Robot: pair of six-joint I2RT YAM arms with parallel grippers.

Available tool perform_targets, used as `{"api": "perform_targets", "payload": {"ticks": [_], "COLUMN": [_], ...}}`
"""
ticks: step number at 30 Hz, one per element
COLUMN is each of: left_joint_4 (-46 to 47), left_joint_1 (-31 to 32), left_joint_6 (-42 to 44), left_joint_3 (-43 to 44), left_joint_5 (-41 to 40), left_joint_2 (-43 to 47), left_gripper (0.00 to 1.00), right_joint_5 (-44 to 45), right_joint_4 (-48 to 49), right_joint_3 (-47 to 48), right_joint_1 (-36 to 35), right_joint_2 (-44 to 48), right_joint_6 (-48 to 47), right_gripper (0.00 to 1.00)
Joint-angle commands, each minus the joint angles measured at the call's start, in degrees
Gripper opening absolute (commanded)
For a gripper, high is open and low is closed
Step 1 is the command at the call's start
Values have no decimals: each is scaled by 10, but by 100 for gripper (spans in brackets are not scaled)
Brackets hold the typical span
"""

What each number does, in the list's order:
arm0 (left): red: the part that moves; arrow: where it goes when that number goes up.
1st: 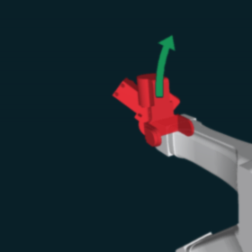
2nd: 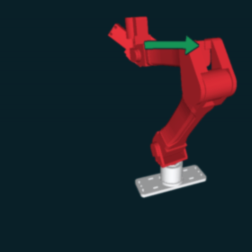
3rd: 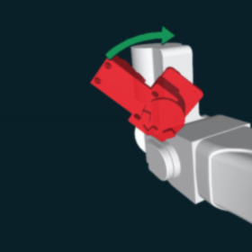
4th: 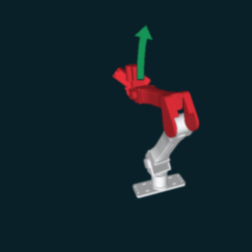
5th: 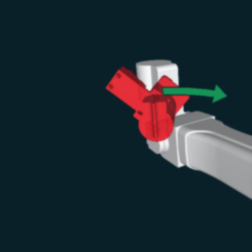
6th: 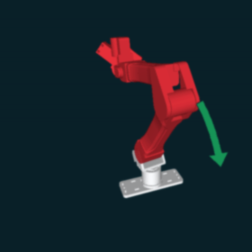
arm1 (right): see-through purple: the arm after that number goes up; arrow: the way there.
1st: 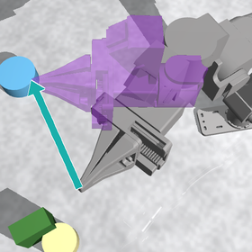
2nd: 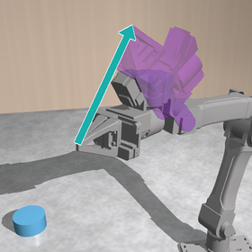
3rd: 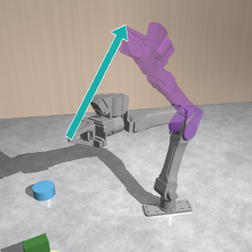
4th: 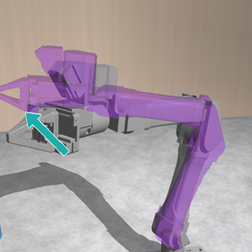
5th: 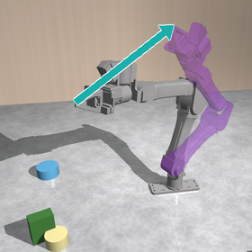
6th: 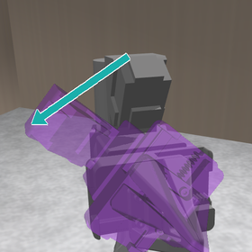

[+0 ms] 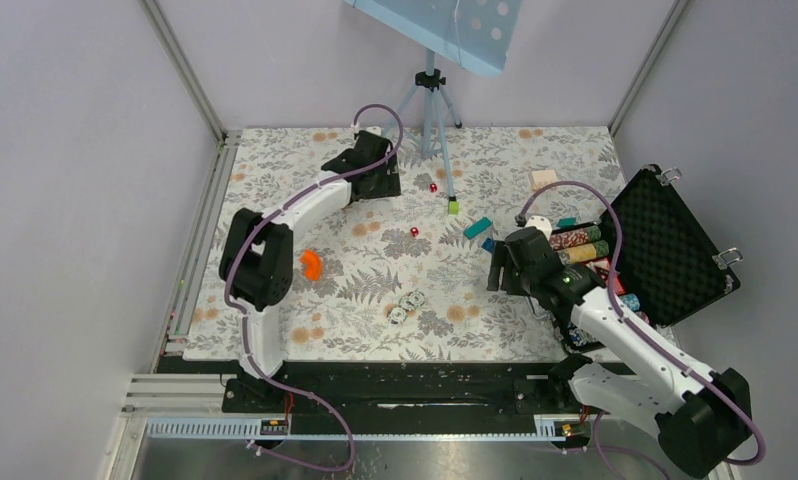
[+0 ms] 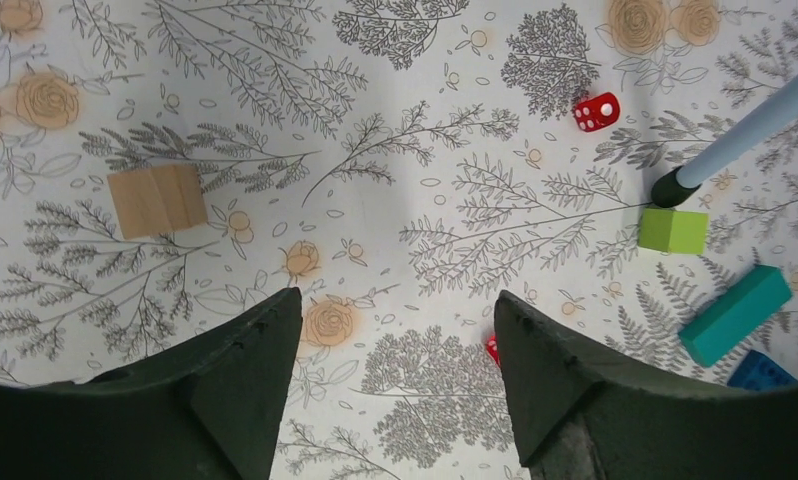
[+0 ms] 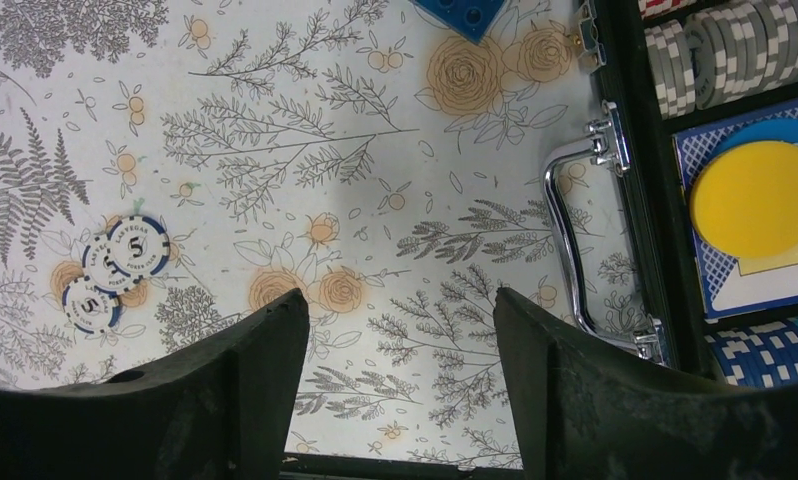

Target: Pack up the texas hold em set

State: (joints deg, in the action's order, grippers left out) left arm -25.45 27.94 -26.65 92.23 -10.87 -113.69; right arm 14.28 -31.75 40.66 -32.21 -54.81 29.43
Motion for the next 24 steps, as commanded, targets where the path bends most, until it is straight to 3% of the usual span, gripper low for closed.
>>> {"api": "perform_targets", "payload": {"ticks": [1, 7, 13, 24], "left_joint_4": [53, 52, 47, 48], "left_joint_1": [-5, -4, -5, -13], "left_joint_6": [-53, -112, -112, -70], "left_joint_3": [-27, -73, -146, -263], "left_joint_5": [27, 33, 22, 6], "left_joint_2": [75, 155, 249, 341], "left_gripper": [71, 77, 80, 84], "right_joint_5": [29, 7, -67, -32], "right_joint_4": [26, 44, 81, 52], "right_joint_3": [61, 157, 241, 403], "right_joint_1": [5, 44, 114, 140], "right_joint_2": [-53, -164, -303, -503], "right_joint_6": [-5, -18, 4, -9], "right_gripper": [75, 76, 73, 69]}}
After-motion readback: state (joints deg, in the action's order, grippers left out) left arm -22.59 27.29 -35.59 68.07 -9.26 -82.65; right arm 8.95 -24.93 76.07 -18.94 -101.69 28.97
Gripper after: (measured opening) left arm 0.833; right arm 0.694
